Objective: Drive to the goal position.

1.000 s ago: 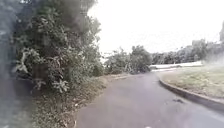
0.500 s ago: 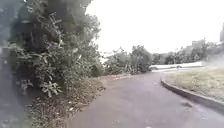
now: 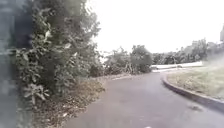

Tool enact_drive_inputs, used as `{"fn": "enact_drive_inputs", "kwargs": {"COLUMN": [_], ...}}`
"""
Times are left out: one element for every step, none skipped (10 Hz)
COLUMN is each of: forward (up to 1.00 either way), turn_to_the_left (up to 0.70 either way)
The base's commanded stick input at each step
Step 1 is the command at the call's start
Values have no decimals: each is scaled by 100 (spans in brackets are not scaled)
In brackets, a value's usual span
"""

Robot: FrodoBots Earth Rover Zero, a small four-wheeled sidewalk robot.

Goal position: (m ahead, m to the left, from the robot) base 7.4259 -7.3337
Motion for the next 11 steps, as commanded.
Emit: {"fn": "enact_drive_inputs", "kwargs": {"forward": [45,45,45,45,45,45,45,45,45,45,45], "turn_to_the_left": [0,0,0,0,0,0,0,0,0,0,0]}}
